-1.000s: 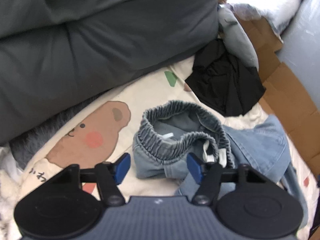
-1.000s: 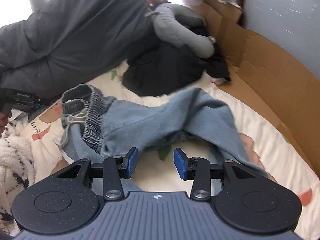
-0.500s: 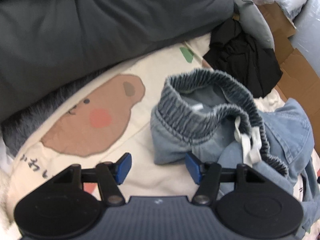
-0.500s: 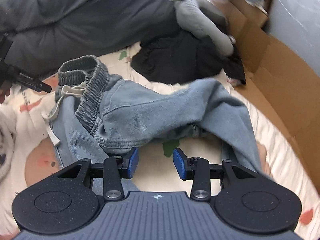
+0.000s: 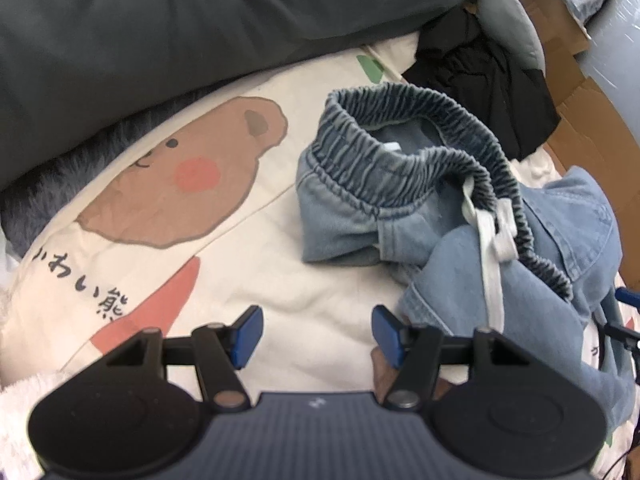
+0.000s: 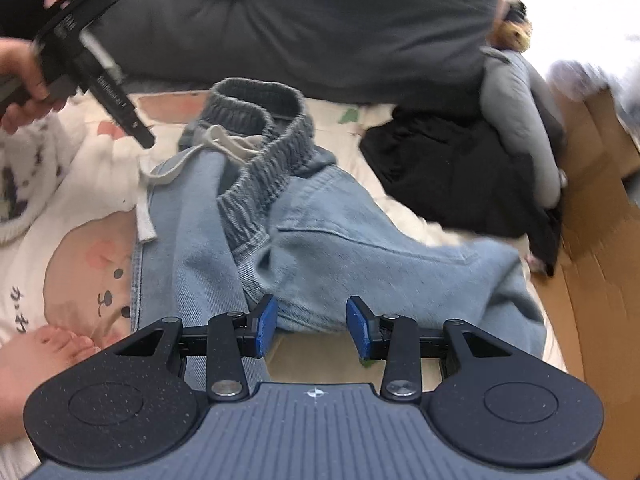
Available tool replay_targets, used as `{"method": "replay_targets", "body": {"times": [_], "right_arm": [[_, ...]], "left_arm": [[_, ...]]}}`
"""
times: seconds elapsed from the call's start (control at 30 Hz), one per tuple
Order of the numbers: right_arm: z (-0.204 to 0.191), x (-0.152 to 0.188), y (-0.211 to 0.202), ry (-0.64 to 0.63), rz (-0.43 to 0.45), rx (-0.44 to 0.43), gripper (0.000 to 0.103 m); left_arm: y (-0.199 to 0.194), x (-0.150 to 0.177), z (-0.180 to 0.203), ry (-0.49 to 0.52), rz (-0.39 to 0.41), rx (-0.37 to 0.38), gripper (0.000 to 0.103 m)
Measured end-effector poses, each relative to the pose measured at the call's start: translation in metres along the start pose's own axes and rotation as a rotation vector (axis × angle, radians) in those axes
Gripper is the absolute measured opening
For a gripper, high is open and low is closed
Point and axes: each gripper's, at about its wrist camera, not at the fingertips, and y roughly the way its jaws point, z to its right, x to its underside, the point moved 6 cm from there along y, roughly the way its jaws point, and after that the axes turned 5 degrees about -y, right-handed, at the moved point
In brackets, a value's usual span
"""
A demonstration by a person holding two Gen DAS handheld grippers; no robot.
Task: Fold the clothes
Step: 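Move both tools down toward the elastic waistband with white drawstring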
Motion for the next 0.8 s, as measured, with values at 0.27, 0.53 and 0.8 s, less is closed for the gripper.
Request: {"method": "replay_targets", "body": {"times": [0.27, 0.53, 0.8], "right_arm": [[-0.016, 0.011, 0.021, -0.259, -0.03, 0.102, 0.044], [-0.033, 0.01, 0.02, -0.362, 0.017, 0.145, 0.047], [-0.057, 0.009, 0.02, -0.484, 0.057, 0.157, 0.047]], "left_arm": [[0.004, 0.008, -0.005, -0.035, -0.009, -0.011, 0.063], [0.002, 0.013, -0.013, -0.076, 0.012, -0.036, 0.063], [-0.001, 0.013, -0.018, -0.086, 0.03, -0.06, 0.063]]}}
